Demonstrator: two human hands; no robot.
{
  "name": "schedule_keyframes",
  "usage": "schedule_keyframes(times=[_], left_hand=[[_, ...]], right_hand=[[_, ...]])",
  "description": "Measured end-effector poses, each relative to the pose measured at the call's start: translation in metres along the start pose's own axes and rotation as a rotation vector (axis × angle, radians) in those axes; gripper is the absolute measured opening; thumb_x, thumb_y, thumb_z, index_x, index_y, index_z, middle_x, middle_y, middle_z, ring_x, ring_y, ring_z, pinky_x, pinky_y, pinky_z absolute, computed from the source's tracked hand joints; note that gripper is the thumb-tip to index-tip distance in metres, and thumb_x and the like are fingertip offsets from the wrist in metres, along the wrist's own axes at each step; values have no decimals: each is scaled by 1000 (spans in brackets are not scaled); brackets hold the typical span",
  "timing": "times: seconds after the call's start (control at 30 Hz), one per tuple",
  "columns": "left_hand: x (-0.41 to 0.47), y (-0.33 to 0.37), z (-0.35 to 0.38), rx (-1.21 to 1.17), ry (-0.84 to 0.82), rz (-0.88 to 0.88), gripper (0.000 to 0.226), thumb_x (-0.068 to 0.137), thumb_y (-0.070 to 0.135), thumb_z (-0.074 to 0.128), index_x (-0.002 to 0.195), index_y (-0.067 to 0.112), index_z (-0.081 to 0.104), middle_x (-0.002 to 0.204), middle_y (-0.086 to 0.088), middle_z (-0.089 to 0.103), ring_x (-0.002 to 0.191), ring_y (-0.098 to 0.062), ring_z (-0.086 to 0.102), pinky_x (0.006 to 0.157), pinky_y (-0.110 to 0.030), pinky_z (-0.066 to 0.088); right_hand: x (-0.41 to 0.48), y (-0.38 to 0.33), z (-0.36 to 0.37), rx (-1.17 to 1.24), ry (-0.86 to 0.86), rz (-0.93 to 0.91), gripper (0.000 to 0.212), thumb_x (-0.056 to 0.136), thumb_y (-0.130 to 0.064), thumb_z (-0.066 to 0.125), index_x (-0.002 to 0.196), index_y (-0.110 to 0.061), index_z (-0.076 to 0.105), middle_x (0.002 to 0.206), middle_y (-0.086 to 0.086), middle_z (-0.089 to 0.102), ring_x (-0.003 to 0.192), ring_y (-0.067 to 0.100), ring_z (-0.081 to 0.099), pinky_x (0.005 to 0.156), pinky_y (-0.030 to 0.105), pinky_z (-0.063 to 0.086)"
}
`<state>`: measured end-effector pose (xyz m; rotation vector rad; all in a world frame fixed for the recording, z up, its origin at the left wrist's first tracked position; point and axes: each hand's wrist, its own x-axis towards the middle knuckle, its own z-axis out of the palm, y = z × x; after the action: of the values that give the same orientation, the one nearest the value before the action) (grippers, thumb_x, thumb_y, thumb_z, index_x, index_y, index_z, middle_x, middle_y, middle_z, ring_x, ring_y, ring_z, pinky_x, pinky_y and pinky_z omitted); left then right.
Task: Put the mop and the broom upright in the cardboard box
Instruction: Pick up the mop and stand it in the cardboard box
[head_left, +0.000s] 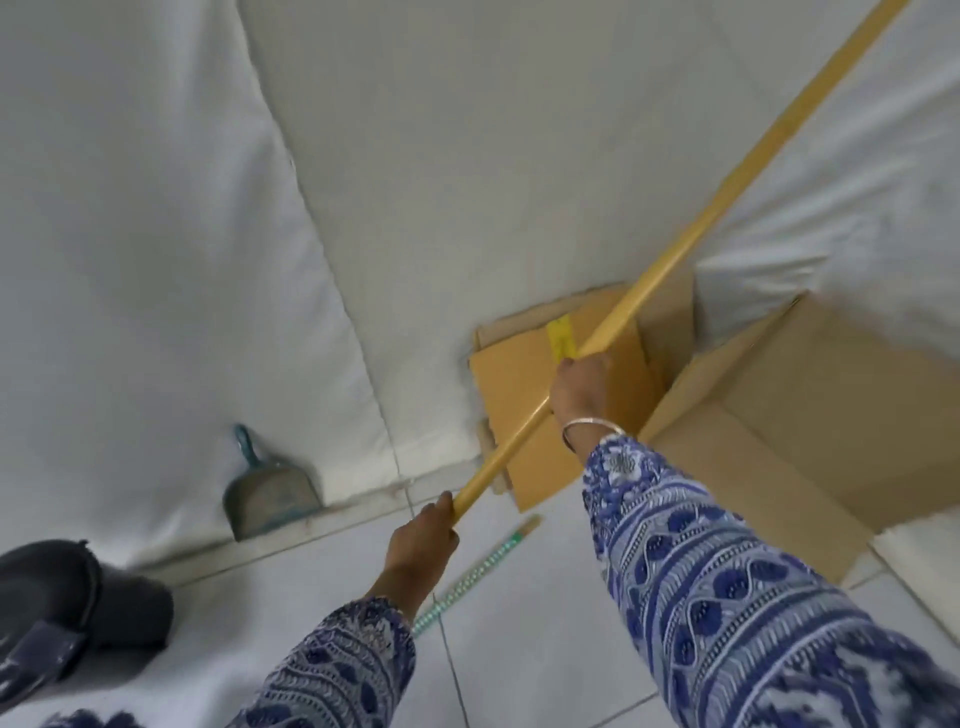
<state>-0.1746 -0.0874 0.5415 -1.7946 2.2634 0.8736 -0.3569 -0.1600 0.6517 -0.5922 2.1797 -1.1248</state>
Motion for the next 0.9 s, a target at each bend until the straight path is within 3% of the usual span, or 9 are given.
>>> schedule_keyframes(times=[0.1,0.2,0.33,0.6,0.77,0.9], left_hand=[[-13,66,-47,-36,126,69,23,90,12,44,113,8,44,93,-12,62,86,-34,64,68,-39,50],[-19,126,-80,-76,224,126,20,90,13,46,109,8,44,94,-14,63,83,-35,64,61,-36,44],[-18,202,-107,-114,320,195,21,89,13,47,109,7,44,96,-15,64,83,-36,64,65,-41,50],[22,340,-126,-218,399,357,17,89,12,50,105,7,46,98,-17,65,83,-35,64,64,-40,51],[72,423,-124,-241,418,392,19,92,13,49,109,5,44,100,-17,63,85,-33,64,67,-41,52],[120,475,-127,-319,415,383,20,92,12,50,109,4,45,100,-16,62,87,-32,63,63,-35,45]], right_hand=[[-4,-67,-65,8,-1,-152,40,97,-12,36,132,6,29,132,25,52,117,39,54,89,39,44],[-1,-118,-120,16,22,-267,36,97,-14,35,128,3,31,133,24,52,117,39,54,91,39,44],[19,-164,-190,25,78,-376,35,96,-15,35,127,1,31,134,25,51,119,43,52,98,47,45],[82,-207,-305,102,137,-499,35,94,-17,38,125,-3,30,123,24,58,105,41,61,88,56,53],[149,-228,-351,113,121,-598,18,93,-14,39,107,-9,31,101,16,55,95,41,63,85,57,54],[202,-248,-363,75,64,-665,14,92,-11,40,99,-11,28,84,6,52,80,32,59,83,56,55]])
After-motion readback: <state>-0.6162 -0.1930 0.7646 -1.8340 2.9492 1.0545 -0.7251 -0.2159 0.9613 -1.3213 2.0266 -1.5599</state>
